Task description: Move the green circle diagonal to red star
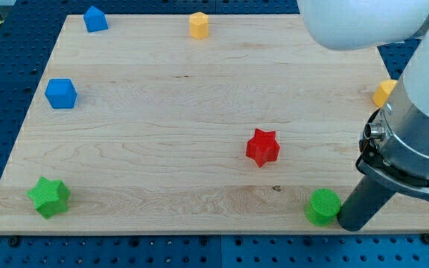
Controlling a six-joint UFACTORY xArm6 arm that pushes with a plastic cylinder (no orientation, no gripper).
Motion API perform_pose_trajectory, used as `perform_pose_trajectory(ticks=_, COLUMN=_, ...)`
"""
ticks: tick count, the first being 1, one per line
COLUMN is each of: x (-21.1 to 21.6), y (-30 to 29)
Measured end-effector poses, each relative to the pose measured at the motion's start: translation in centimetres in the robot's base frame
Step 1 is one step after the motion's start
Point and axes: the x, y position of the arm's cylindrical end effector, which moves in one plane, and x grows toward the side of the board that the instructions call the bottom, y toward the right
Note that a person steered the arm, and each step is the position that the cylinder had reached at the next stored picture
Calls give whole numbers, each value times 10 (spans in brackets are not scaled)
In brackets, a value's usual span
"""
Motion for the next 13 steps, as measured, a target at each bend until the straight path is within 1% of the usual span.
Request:
perform_pose_trajectory(ticks=1, x=0, y=-8)
perform_pose_trajectory(ticks=3, x=0, y=14)
perform_pose_trajectory(ticks=4, x=-3, y=-17)
perform_pose_trajectory(ticks=5, x=-3, y=-30)
perform_pose_trajectory(ticks=7, x=-5, y=-25)
perform_pose_trajectory(ticks=8, x=-24, y=3)
perform_pose_trajectory(ticks=9, x=-27, y=4)
perform_pose_trajectory(ticks=10, x=-23, y=-12)
perform_pose_trajectory(ticks=12, x=-23, y=-17)
perform_pose_trajectory(ticks=13, x=-33, y=-17)
